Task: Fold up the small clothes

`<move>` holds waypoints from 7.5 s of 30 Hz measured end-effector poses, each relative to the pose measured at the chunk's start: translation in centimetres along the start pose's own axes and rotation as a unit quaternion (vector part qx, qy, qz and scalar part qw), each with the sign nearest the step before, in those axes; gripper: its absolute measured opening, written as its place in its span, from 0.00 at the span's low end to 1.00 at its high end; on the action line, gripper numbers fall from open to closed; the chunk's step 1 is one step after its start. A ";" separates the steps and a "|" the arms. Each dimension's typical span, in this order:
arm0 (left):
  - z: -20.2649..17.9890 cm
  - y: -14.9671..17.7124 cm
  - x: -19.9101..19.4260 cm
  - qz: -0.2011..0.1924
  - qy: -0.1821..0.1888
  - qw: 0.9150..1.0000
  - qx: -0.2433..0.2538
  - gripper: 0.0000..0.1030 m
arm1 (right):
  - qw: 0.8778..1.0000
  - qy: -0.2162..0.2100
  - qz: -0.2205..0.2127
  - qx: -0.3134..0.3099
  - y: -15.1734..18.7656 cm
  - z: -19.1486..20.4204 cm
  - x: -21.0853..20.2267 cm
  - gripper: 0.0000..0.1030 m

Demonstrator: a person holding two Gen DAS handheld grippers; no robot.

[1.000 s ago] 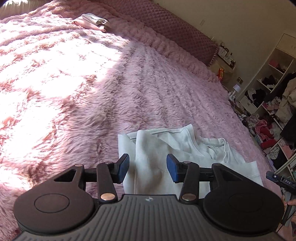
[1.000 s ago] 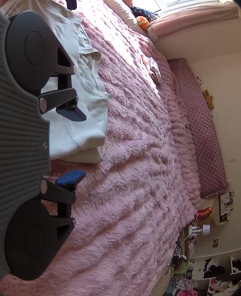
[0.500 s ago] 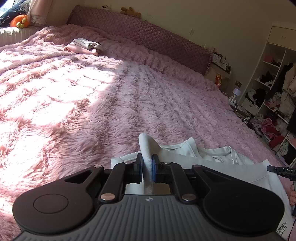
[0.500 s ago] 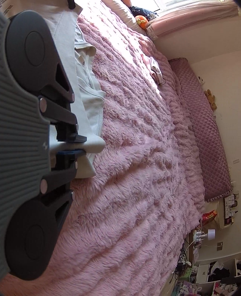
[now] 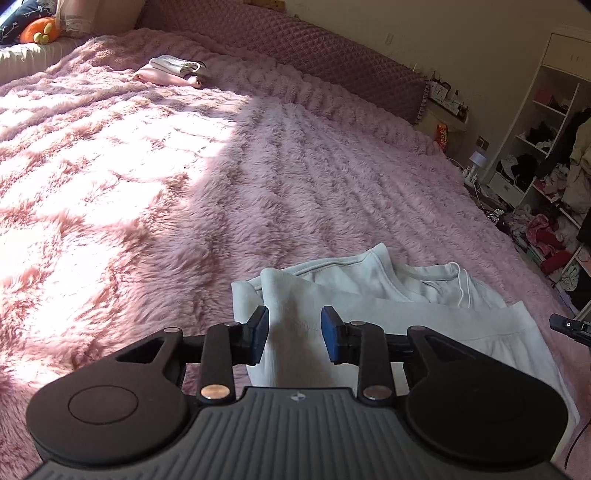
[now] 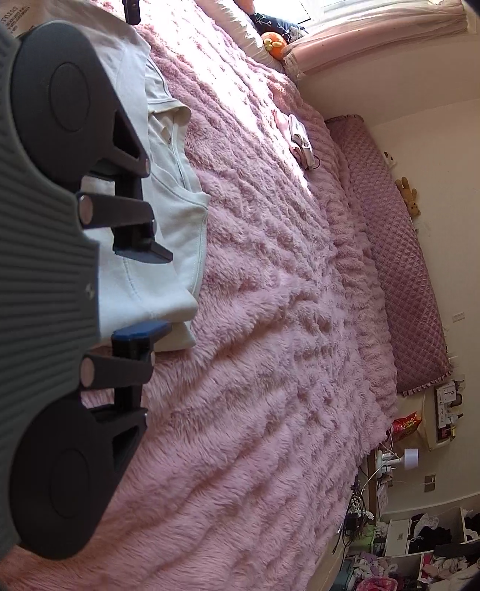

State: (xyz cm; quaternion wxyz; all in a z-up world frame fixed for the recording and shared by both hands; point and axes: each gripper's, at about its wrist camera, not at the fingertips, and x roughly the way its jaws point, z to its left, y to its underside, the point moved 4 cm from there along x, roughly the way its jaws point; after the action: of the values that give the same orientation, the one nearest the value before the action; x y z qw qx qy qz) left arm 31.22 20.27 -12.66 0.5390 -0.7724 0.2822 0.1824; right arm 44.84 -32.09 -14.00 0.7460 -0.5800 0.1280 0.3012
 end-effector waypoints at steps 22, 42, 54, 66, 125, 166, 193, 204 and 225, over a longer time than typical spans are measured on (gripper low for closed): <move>-1.2 11.5 -4.2 0.049 0.106 0.982 -0.149 0.52 | 0.988 -0.049 0.131 -0.064 13.6 4.6 -9.2 0.26; -2.7 12.2 -4.0 0.021 0.134 0.985 -0.105 0.79 | 0.991 0.029 0.085 -0.095 -1.0 18.8 9.4 0.53; -1.6 12.2 -3.8 0.015 0.162 0.977 -0.139 0.86 | 0.942 0.134 0.116 -0.284 1.6 20.5 17.6 0.59; -2.4 11.4 -4.4 0.032 0.132 0.978 -0.157 0.86 | 0.937 0.075 0.149 -0.308 6.7 20.7 6.9 0.59; -1.5 7.0 -8.5 0.035 0.059 0.996 -0.059 0.86 | 0.897 -0.042 0.002 -0.440 19.2 31.3 -11.0 0.78; 7.3 0.0 10.0 0.051 0.169 0.920 -0.350 0.18 | 0.805 -0.041 -0.094 -0.585 26.6 43.4 -4.7 0.05; -18.6 -6.1 14.4 0.087 0.193 0.959 -0.190 0.17 | 0.912 0.099 -0.162 -0.364 12.1 23.1 -13.3 0.03; -29.5 -1.8 20.5 0.130 0.186 0.966 -0.123 0.17 | 0.939 0.195 -0.120 -0.256 12.7 9.2 -14.4 0.04; -34.0 0.7 21.7 0.133 0.144 0.979 -0.062 0.37 | 0.972 0.185 -0.073 -0.128 14.5 3.0 -12.5 0.05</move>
State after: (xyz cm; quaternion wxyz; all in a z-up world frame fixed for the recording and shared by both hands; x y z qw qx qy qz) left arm 46.81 -16.87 -13.88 0.4148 -0.7777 0.4456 0.1564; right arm 25.87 -30.89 -17.77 0.6488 -0.7242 0.1815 0.1470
